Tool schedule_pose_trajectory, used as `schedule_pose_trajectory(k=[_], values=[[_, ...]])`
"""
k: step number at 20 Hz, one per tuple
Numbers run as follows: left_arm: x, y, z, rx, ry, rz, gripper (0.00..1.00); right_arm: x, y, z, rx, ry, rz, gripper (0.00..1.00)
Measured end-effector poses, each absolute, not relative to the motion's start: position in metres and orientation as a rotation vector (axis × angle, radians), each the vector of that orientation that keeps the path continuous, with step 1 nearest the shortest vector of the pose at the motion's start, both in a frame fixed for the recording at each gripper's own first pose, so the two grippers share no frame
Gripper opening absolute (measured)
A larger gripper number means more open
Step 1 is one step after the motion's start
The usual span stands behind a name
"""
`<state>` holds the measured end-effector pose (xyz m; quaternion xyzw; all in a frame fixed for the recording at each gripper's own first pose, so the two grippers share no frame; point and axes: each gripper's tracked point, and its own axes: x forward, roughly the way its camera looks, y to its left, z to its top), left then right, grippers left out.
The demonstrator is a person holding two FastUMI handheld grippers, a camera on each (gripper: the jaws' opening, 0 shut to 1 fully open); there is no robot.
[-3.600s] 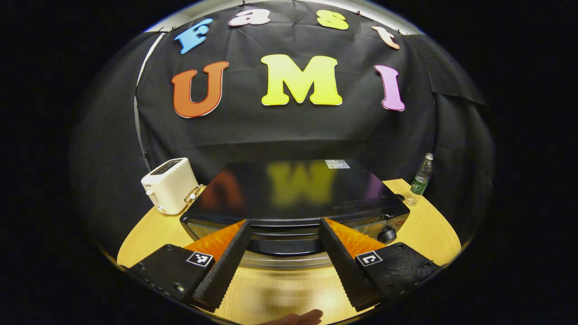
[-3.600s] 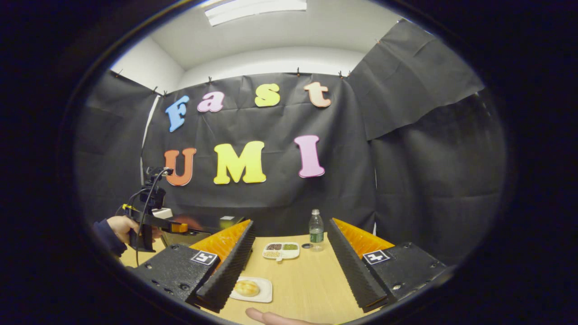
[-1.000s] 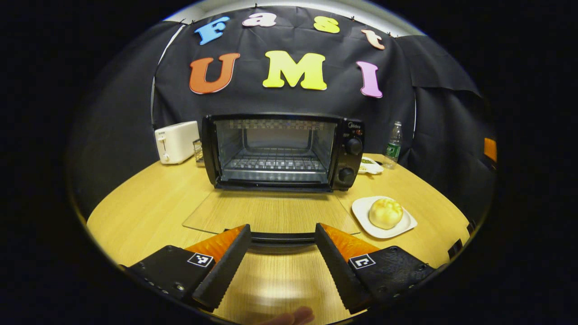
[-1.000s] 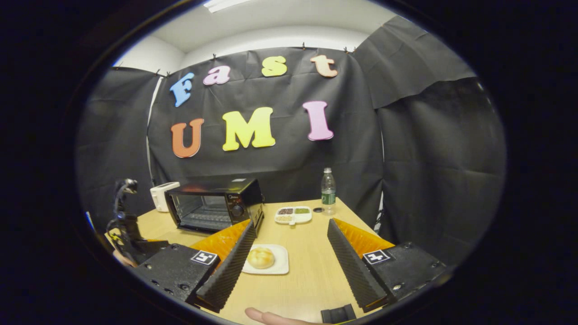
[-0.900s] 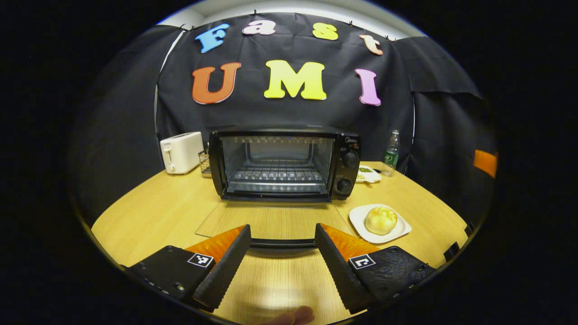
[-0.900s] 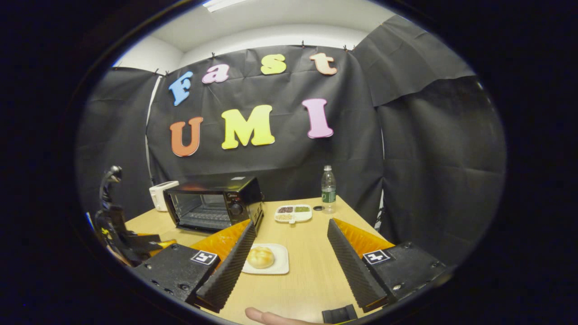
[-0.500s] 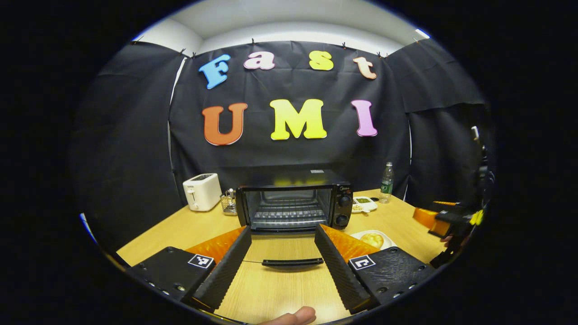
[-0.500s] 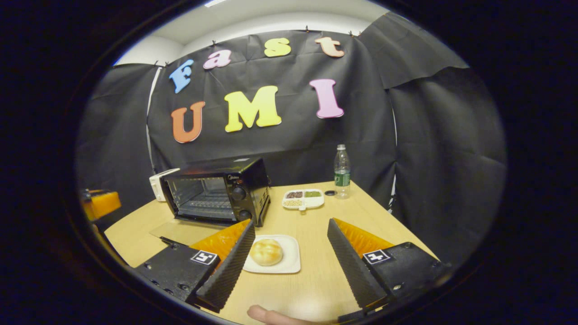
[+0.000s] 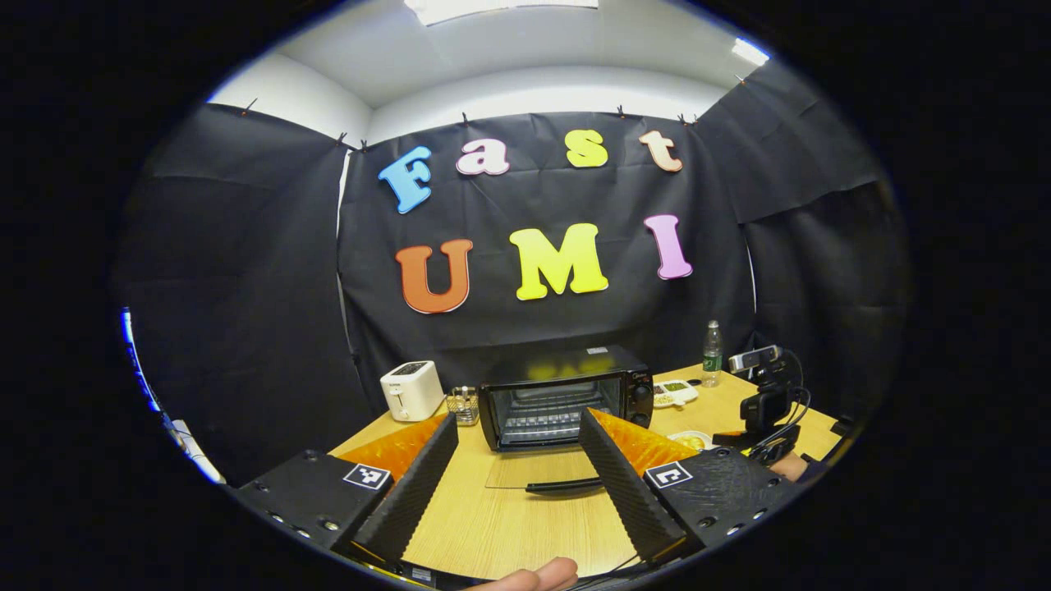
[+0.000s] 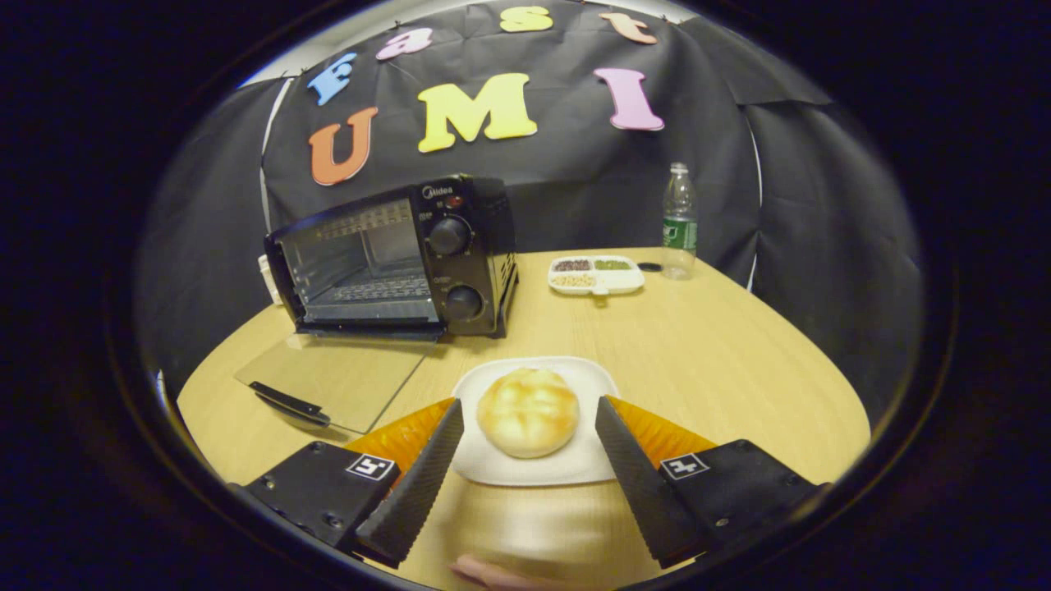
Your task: Open the electric oven with the left hand, put the food in, and close the electric oven.
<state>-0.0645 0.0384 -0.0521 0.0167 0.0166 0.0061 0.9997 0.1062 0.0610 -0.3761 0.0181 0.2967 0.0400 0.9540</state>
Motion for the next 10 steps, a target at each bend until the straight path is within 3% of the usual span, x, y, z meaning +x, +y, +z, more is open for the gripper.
schedule_pose_trajectory(k=[1,2,6,7,10], values=[[-0.070,0.040,-0.049,0.015,0.026,0.009,0.89,0.109,0.058,-0.381,0.038,0.619,0.064,1.00],[-0.073,0.041,-0.046,-0.001,0.019,0.001,0.97,0.112,0.059,-0.385,0.043,0.629,0.063,1.00],[-0.075,0.049,-0.046,-0.034,0.014,0.000,1.00,0.119,0.069,-0.392,0.033,0.662,0.076,1.00],[-0.076,0.047,-0.046,-0.046,0.008,-0.009,0.97,0.120,0.067,-0.395,0.024,0.678,0.060,1.00],[-0.079,0.047,-0.048,-0.079,0.010,-0.032,0.97,0.123,0.070,-0.395,0.028,0.680,0.052,0.93]])
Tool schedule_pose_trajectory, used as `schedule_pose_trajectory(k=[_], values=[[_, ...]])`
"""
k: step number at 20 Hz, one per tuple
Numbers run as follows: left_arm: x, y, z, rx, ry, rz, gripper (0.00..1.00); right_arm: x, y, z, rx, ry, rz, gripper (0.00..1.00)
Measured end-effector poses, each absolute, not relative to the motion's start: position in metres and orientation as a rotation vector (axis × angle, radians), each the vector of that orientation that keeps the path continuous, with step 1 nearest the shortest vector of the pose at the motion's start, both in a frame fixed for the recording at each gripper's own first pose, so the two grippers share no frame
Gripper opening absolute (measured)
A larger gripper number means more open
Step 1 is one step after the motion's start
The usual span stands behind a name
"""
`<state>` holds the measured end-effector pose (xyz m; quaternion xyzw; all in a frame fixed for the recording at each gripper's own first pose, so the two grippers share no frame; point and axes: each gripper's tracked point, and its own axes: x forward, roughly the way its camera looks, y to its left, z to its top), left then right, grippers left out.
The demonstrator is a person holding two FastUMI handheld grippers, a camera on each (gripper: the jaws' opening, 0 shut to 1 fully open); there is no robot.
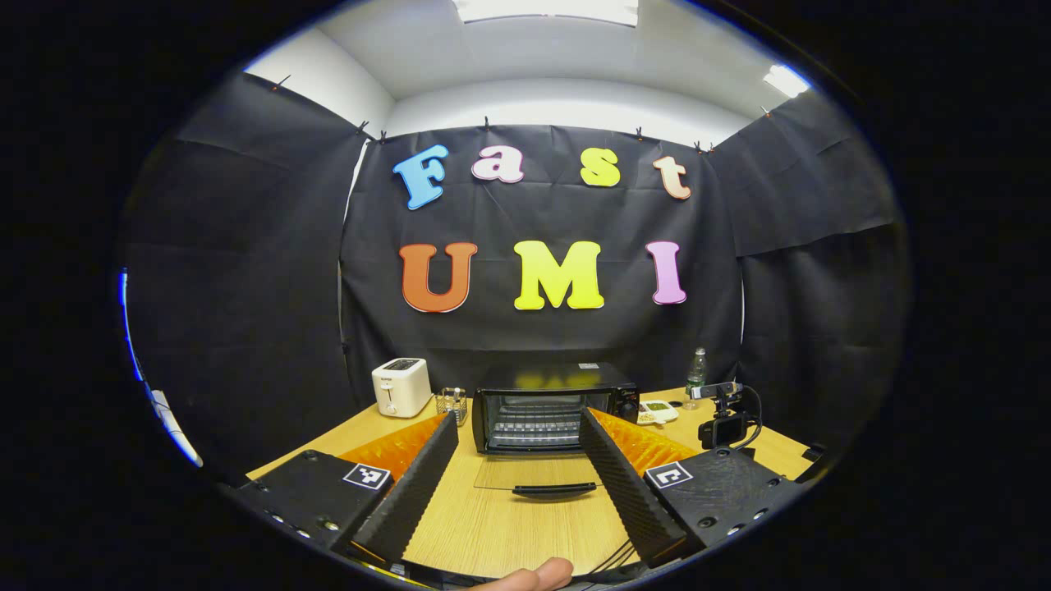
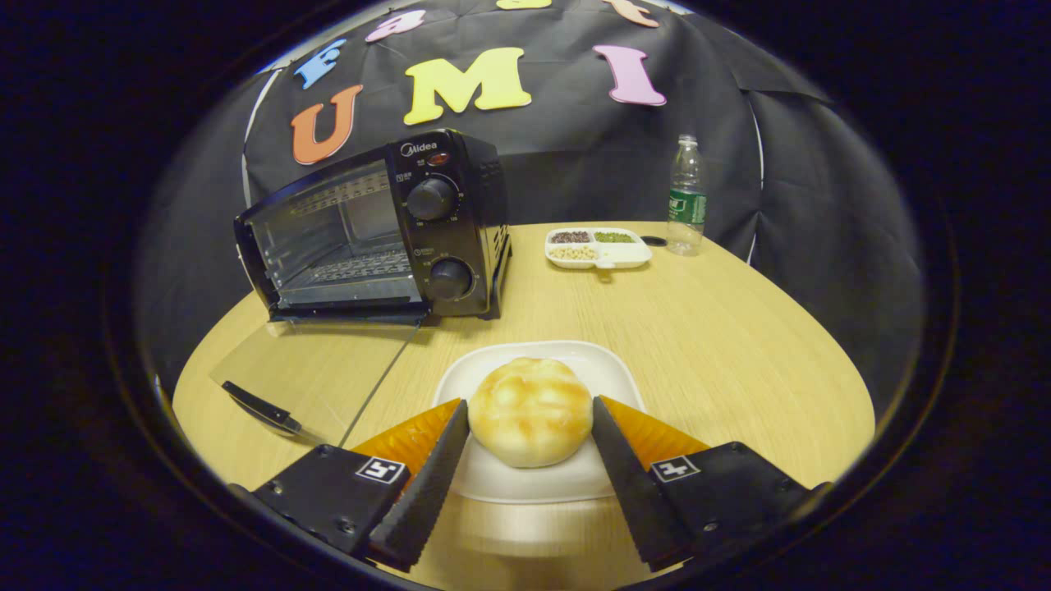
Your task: Open the electric oven with the left hand, put the food in, and close the electric oven.
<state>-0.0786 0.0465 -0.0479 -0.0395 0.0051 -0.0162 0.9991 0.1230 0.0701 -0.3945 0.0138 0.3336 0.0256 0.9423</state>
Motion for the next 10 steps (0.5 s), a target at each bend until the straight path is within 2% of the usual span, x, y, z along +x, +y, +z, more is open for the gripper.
schedule_pose_trajectory(k=[4,10], values=[[-0.079,0.055,-0.047,-0.081,0.005,-0.027,0.97,0.119,0.069,-0.388,0.051,0.668,0.047,0.85],[-0.083,0.063,-0.048,-0.096,-0.006,-0.020,0.97,0.108,0.094,-0.336,0.155,0.544,0.078,0.85]])
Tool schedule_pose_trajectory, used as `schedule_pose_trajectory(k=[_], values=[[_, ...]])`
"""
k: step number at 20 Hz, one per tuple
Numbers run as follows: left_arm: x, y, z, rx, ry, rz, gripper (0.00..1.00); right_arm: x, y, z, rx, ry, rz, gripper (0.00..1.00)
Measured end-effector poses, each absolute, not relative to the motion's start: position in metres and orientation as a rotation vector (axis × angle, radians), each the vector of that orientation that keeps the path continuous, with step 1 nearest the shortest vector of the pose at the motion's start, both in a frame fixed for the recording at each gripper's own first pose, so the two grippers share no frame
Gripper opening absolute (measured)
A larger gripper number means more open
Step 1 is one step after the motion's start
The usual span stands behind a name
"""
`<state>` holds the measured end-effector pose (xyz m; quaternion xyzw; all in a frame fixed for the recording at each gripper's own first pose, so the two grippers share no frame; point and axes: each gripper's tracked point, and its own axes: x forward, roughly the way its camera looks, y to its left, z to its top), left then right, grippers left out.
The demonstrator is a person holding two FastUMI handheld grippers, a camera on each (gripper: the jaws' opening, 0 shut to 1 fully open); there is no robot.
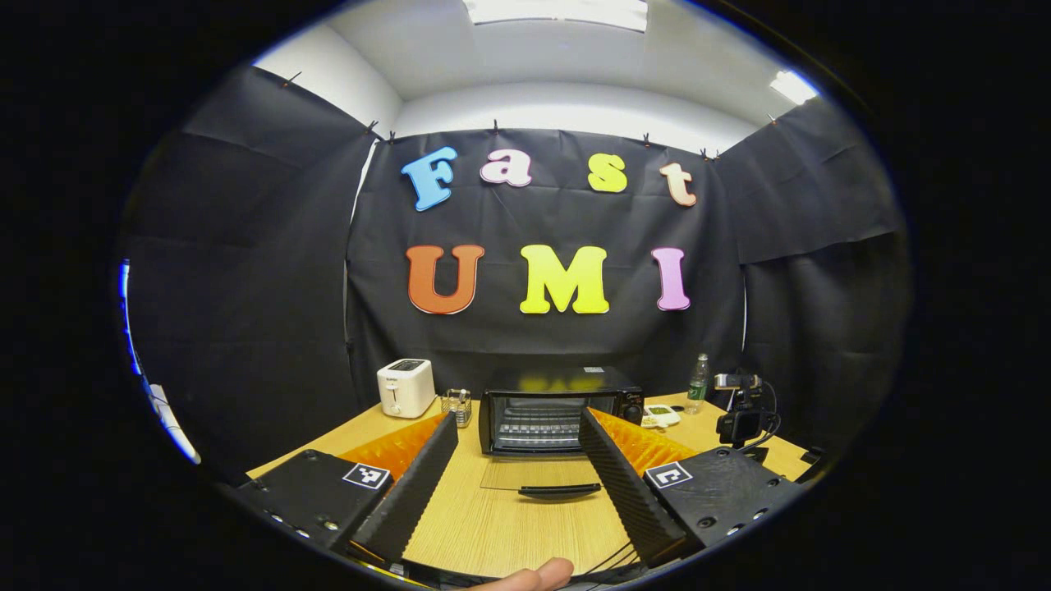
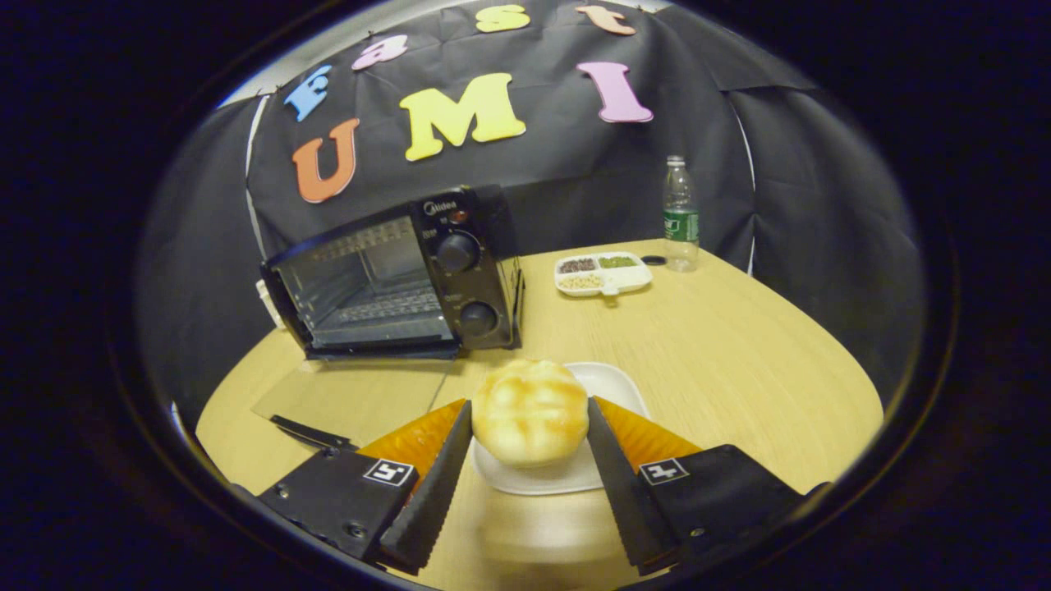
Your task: Open the electric oven with the left hand, put the food in, and close the electric oven.
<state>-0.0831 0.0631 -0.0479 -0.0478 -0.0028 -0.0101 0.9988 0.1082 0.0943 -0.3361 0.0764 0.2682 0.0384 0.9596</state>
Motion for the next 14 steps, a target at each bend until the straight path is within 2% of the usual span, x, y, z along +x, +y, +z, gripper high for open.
schedule_pose_trajectory(k=[3,9,14], values=[[-0.085,0.066,-0.051,-0.097,-0.006,-0.017,0.97,0.109,0.121,-0.305,0.236,0.442,0.072,0.84],[-0.088,0.077,-0.056,-0.100,-0.003,-0.012,0.97,0.121,0.208,-0.279,0.519,0.348,0.154,0.84],[-0.086,0.092,-0.064,-0.109,0.009,0.004,0.97,0.161,0.258,-0.284,0.694,0.354,0.127,0.82]])
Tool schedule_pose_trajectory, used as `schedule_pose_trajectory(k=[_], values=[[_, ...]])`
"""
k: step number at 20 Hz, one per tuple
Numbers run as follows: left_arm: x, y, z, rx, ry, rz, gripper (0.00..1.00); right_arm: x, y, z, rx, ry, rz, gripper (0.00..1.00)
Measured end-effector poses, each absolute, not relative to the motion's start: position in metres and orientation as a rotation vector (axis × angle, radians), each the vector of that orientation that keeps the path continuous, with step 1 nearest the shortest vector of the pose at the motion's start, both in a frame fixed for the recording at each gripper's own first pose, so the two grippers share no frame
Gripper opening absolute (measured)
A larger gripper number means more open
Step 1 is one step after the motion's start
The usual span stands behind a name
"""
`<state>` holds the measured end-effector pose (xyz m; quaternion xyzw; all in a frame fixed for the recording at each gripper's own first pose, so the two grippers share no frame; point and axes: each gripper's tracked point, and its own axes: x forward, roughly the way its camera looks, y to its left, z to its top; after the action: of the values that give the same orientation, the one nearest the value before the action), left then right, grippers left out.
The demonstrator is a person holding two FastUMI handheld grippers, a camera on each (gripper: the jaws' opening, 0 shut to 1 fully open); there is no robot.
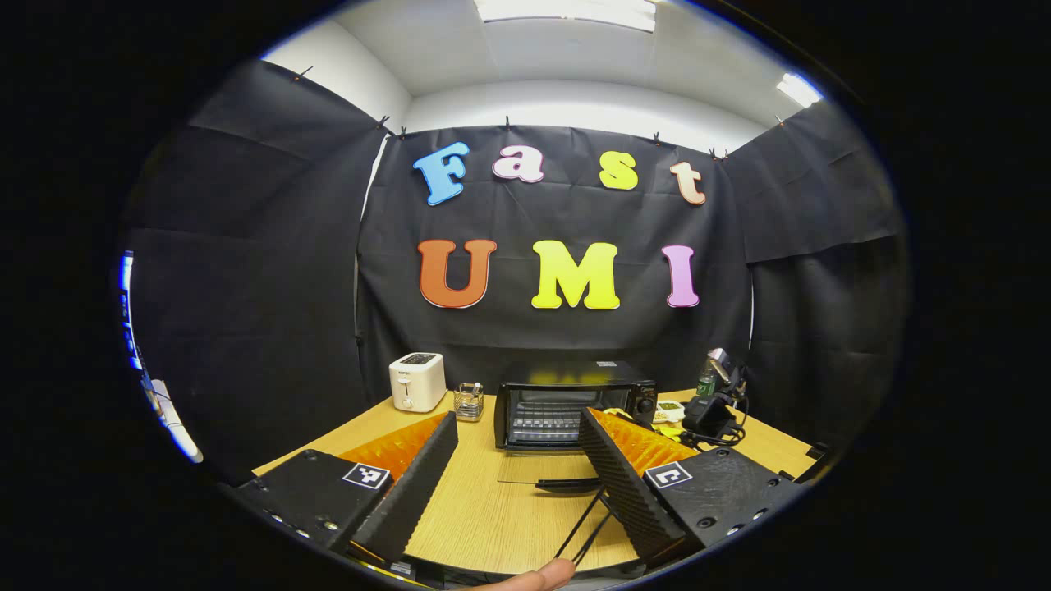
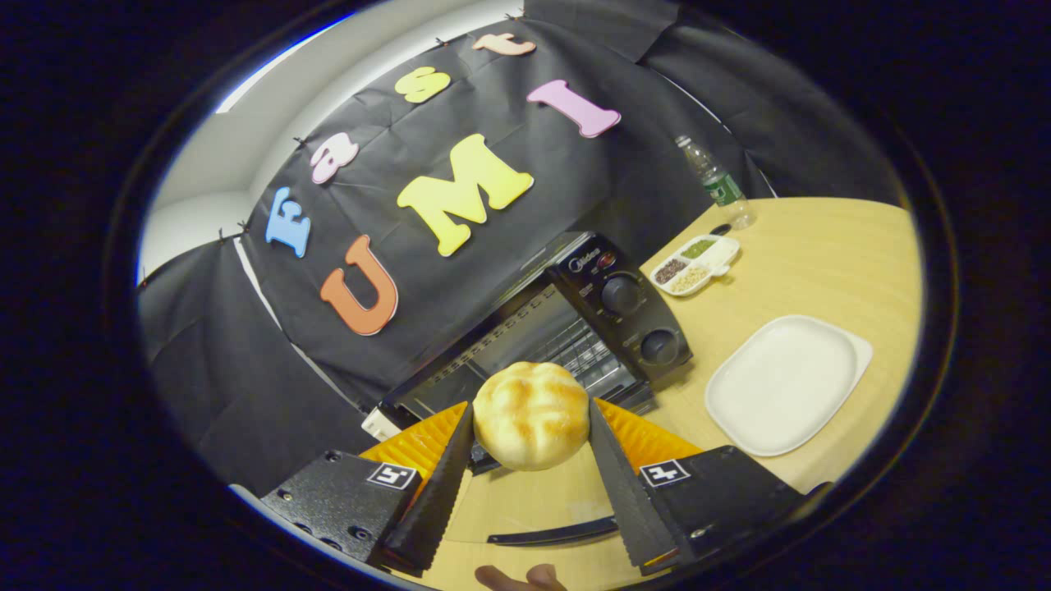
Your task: Open the electric oven with the left hand, put the food in, and close the electric oven.
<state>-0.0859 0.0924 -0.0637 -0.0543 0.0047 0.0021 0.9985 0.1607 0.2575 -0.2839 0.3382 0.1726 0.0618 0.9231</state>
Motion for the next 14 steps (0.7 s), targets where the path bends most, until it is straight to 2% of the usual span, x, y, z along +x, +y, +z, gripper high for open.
schedule_pose_trajectory(k=[8,9,10,11,12,13,14], values=[[-0.062,0.125,-0.090,-0.136,0.076,0.061,0.96,0.267,0.290,-0.307,0.620,0.327,0.047,0.82],[-0.060,0.127,-0.094,-0.144,0.085,0.063,0.87,0.279,0.289,-0.309,0.605,0.307,0.035,0.82],[-0.056,0.128,-0.096,-0.151,0.089,0.059,0.87,0.289,0.287,-0.310,0.594,0.293,0.024,0.82],[-0.053,0.129,-0.098,-0.154,0.095,0.055,0.96,0.298,0.287,-0.312,0.588,0.281,0.019,0.82],[-0.051,0.131,-0.101,-0.147,0.099,0.059,1.00,0.306,0.288,-0.314,0.572,0.281,0.017,0.82],[-0.049,0.134,-0.104,-0.136,0.101,0.065,0.94,0.313,0.288,-0.316,0.552,0.277,0.013,0.82],[-0.047,0.135,-0.106,-0.124,0.104,0.067,0.83,0.317,0.289,-0.319,0.541,0.281,0.015,0.82]])
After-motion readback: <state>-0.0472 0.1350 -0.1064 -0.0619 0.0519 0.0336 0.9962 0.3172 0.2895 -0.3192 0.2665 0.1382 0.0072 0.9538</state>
